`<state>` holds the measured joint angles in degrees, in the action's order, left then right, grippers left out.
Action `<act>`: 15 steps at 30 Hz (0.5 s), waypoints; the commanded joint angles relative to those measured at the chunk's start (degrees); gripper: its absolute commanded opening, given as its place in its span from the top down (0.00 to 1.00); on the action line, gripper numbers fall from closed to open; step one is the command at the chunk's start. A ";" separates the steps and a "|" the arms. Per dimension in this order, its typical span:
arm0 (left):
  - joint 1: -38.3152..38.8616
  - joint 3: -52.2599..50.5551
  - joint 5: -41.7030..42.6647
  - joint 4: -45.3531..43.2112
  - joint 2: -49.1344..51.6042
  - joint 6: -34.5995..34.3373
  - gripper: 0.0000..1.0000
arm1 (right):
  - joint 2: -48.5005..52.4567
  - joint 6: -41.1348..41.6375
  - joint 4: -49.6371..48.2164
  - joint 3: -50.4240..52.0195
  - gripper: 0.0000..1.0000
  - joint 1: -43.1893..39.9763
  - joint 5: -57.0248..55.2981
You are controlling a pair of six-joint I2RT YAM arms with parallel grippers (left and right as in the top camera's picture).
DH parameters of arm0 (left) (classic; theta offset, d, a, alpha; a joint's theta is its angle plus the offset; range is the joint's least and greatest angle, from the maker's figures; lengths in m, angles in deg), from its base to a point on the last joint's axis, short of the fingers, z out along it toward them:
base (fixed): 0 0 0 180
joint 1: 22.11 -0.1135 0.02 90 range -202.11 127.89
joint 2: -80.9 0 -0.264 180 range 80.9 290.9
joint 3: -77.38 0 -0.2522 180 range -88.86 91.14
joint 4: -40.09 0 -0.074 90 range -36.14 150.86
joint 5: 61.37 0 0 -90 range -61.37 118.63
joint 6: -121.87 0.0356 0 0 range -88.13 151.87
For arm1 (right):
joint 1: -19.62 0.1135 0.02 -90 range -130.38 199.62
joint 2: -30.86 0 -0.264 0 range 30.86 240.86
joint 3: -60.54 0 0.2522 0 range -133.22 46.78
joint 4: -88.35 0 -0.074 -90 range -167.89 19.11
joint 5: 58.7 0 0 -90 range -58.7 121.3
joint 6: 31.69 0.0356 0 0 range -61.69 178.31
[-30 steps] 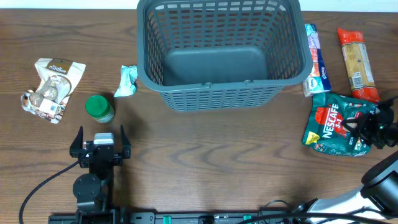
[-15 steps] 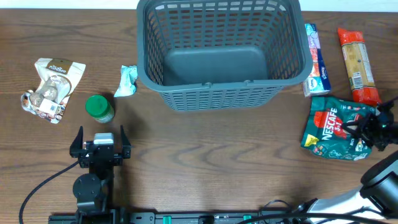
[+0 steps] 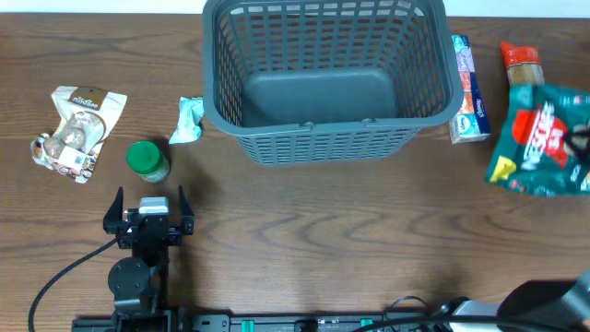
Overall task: Pack container
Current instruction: 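Lift the Nescafe bag with the right gripper and drop it into the basket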
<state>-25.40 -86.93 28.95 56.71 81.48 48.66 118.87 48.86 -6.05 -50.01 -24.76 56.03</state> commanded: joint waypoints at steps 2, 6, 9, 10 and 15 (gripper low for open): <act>-0.17 -1.68 0.15 1.11 -0.35 0.74 0.01 | -6.54 0.63 -0.57 -7.61 0.99 7.87 8.92; -0.17 -1.68 0.15 1.11 -0.35 0.72 0.02 | -10.88 0.63 -3.69 -12.70 0.99 17.81 7.76; -0.17 -1.68 0.15 1.11 -0.35 0.72 0.01 | -13.70 1.16 -6.29 -15.74 0.99 24.59 3.74; -0.17 -1.68 0.15 1.11 -0.35 0.74 0.01 | -14.67 1.88 -7.28 -16.74 0.99 26.71 1.99; -0.17 -1.68 0.15 1.11 -0.35 0.74 0.01 | -17.64 3.45 -12.13 -18.34 0.99 33.51 -1.22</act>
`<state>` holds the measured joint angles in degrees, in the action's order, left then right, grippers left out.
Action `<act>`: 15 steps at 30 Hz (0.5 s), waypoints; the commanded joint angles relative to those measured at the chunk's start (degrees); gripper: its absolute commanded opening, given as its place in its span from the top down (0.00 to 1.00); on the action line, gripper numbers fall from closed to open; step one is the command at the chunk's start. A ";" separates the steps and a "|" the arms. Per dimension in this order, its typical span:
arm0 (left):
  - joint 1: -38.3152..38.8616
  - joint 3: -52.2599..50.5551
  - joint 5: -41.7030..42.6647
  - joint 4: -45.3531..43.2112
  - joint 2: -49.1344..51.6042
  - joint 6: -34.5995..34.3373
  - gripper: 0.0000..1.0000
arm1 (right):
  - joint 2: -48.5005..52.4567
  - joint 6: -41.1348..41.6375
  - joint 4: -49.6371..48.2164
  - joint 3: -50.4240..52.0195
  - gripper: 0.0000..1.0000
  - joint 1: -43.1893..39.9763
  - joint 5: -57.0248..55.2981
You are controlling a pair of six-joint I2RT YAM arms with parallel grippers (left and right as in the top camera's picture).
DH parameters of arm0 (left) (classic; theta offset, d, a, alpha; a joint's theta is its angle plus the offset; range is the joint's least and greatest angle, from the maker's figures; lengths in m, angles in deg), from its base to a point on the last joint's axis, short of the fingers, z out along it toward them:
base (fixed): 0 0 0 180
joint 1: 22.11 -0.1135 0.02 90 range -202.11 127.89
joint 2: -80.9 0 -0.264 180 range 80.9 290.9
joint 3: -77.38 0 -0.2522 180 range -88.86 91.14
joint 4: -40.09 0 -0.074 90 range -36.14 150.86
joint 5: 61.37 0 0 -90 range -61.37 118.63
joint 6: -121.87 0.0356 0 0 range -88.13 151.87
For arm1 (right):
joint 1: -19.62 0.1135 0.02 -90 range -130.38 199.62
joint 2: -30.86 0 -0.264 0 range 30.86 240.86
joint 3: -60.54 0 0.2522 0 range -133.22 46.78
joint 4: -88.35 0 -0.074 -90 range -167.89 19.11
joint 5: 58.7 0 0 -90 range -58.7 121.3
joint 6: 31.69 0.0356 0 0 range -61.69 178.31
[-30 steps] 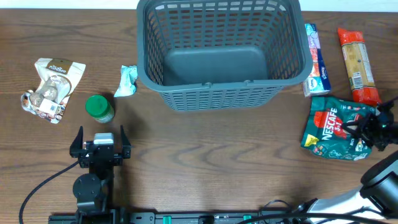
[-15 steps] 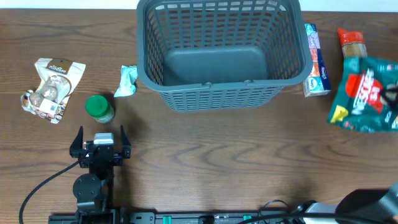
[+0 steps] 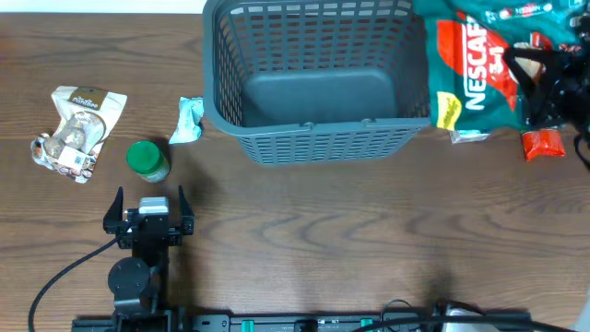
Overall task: Pack container
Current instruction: 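Lift the Nescafe bag with the right gripper and drop it into the basket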
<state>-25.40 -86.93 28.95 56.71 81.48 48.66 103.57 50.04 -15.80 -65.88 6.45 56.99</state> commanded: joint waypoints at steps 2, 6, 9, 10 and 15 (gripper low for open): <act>-0.17 -1.68 0.15 1.11 -0.35 0.72 0.00 | -2.12 2.23 -2.51 -2.43 0.99 3.65 -2.34; -0.17 -1.68 0.15 1.11 -0.35 0.74 0.01 | 0.33 -0.74 -1.09 -2.40 0.99 7.61 -2.38; -0.17 -1.68 0.15 1.11 -0.35 0.72 0.01 | 3.19 -1.44 -0.63 -2.40 0.99 12.59 -6.84; -0.17 -1.68 0.15 1.11 -0.35 0.72 0.01 | 4.26 -1.44 -0.55 -2.40 0.99 14.64 -9.75; -0.17 -1.68 0.15 1.11 -0.35 0.74 0.01 | 9.99 -2.51 -1.01 -2.40 0.99 24.96 -22.27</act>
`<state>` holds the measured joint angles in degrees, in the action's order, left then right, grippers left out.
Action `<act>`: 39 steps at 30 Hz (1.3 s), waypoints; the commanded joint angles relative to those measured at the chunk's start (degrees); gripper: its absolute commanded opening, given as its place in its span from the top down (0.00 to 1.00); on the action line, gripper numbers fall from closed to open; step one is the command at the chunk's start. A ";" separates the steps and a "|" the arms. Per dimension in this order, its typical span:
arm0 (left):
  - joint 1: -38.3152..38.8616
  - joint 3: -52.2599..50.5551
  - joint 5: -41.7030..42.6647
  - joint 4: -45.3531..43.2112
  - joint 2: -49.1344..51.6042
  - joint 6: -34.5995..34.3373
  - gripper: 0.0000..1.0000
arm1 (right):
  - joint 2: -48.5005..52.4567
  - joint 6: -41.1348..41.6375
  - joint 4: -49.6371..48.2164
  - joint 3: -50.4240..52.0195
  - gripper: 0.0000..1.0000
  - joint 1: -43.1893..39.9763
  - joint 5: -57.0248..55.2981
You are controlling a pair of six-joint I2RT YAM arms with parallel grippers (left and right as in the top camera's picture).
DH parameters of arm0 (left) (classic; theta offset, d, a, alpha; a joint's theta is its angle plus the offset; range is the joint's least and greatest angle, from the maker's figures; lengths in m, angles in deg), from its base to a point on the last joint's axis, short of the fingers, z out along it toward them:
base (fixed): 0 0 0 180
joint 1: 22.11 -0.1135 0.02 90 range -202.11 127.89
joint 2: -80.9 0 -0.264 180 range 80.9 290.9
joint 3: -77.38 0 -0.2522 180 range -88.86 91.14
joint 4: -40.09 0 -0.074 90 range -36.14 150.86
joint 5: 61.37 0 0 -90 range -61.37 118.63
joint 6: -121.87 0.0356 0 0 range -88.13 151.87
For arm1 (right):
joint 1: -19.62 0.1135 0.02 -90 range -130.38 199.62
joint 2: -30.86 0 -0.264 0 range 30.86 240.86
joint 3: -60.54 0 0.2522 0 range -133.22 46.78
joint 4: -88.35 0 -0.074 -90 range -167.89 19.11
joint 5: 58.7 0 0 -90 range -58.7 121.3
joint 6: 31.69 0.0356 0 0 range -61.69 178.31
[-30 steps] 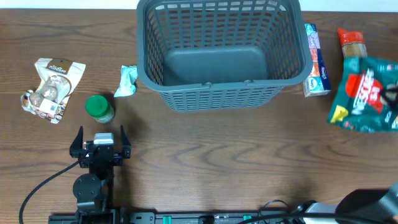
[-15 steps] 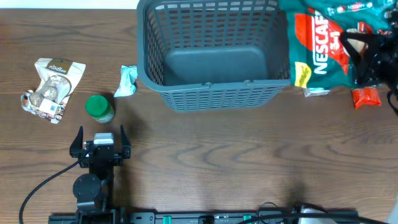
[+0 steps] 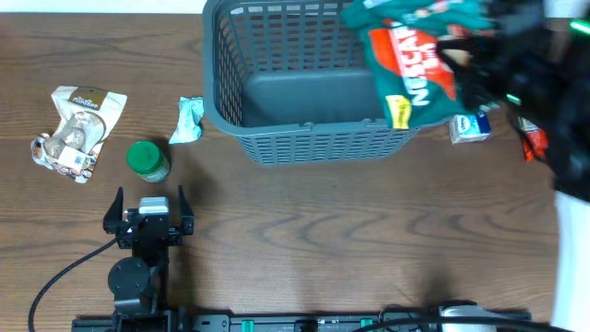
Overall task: Pack container
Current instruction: 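Lift the Nescafe bag with the right gripper and drop it into the basket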
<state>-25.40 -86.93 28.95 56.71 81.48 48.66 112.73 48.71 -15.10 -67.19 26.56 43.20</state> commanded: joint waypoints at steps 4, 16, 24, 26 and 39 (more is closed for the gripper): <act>-0.17 -1.68 0.15 1.11 -0.35 0.74 0.02 | 5.92 -0.20 -2.58 -1.09 0.99 11.13 -15.52; -0.17 -1.68 0.15 1.11 -0.35 0.74 0.01 | 20.33 11.45 0.31 -1.09 0.99 14.78 -21.16; -0.17 -1.68 0.15 1.11 -0.35 0.74 0.01 | 23.91 14.32 2.75 -1.09 0.99 12.90 -21.18; -0.17 -1.68 0.15 1.11 -0.35 0.72 0.01 | 23.91 14.32 2.73 -1.07 0.98 12.50 -21.18; -0.17 -1.68 0.15 1.11 -0.35 0.74 0.02 | 23.87 12.50 3.17 -1.09 0.05 11.45 -21.16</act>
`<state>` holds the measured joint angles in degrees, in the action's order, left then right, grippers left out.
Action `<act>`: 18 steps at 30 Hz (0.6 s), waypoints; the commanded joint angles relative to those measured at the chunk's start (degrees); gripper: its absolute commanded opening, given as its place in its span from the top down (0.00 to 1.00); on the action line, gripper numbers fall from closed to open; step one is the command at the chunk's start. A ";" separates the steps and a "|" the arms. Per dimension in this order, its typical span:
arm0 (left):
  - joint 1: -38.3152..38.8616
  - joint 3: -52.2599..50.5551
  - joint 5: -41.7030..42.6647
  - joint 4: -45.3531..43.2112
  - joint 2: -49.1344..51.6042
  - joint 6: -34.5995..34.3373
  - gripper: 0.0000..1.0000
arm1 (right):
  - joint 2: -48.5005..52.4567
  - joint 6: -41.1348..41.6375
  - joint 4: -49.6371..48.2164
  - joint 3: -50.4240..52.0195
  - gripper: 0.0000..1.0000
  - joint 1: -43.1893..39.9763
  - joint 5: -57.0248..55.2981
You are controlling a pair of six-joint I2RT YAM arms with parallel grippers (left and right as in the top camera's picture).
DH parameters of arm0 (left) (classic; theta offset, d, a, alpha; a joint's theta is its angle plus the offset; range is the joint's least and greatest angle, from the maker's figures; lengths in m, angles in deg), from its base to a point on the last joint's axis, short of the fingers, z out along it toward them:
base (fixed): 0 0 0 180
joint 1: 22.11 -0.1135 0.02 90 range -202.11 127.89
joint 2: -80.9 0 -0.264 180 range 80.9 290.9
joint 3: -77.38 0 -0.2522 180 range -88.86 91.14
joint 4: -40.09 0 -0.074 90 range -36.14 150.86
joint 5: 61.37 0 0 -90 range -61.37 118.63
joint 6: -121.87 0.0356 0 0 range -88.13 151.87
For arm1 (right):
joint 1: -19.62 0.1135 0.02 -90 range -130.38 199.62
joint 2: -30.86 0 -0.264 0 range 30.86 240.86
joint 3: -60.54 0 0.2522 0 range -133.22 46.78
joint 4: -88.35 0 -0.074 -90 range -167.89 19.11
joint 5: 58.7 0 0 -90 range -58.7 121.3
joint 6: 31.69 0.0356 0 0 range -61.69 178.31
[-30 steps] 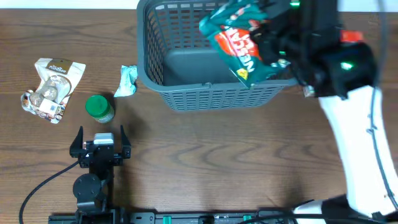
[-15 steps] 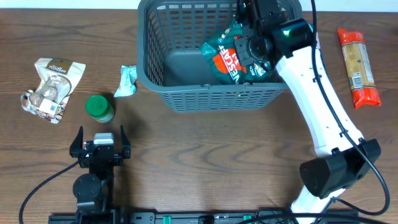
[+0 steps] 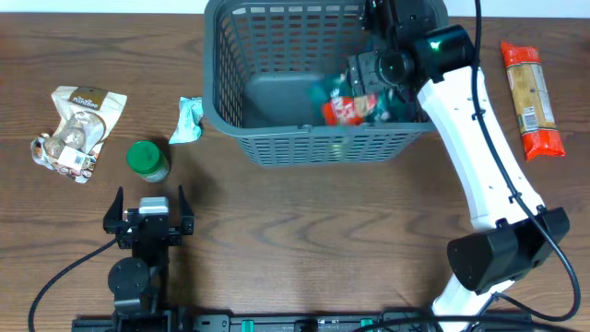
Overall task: Pack container
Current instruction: 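Lift the Nescafe bag with the right gripper and drop it into the basket, then move the right gripper to the tissue-pack bundle and grasp it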
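The grey slatted basket [image 3: 277,138] stands at the back middle of the table. My right arm reaches over its right side, and the right gripper [image 3: 367,74] hangs inside the rim. Just below it a green and red Nescafe bag [image 3: 346,103] shows blurred in the basket's right half. The overhead view hides the fingers, so I cannot tell whether they still hold the bag. At the front left my left gripper [image 3: 149,208] rests open and empty.
To the left of the basket lie a small pale teal packet [image 3: 189,120], a green-lidded jar [image 3: 147,159] and a white snack pouch [image 3: 76,131]. A long red and tan packet [image 3: 529,97] lies at the far right.
The Nescafe bag was held over the basket's right rim; now it is down inside the basket under my right gripper. The right arm now stretches across the table's right side. The left arm is unchanged.
The Nescafe bag first lay on the table at the far right. Then it was in my right gripper, lifted beside the basket. Then it was over the basket's right rim, and now it sits low inside the basket. My left gripper stayed open throughout.
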<state>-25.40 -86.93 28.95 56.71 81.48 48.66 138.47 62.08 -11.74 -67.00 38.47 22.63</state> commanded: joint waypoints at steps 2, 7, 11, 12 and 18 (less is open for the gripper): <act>-0.17 -1.68 0.15 1.11 -0.35 0.72 0.01 | -1.90 -1.29 -0.70 -1.31 0.02 -0.46 -0.61; -0.17 -1.68 0.15 1.11 -0.35 0.74 0.01 | -2.73 -0.92 -3.72 -1.55 0.01 -0.46 -0.63; -0.17 -1.68 0.15 1.11 -0.35 0.74 0.01 | -5.44 -0.24 -6.91 -1.92 0.01 -0.66 -0.61; -0.17 -1.68 0.15 1.11 -0.35 0.74 0.02 | -6.25 -0.24 -7.17 -2.19 0.01 -0.90 -0.61; -0.17 -1.68 0.15 1.11 -0.35 0.74 0.01 | -13.40 0.09 -6.27 -4.63 0.01 -4.59 -3.76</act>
<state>-25.40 -86.93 28.95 56.71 81.48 48.66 130.37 61.58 -18.49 -69.05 36.37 22.08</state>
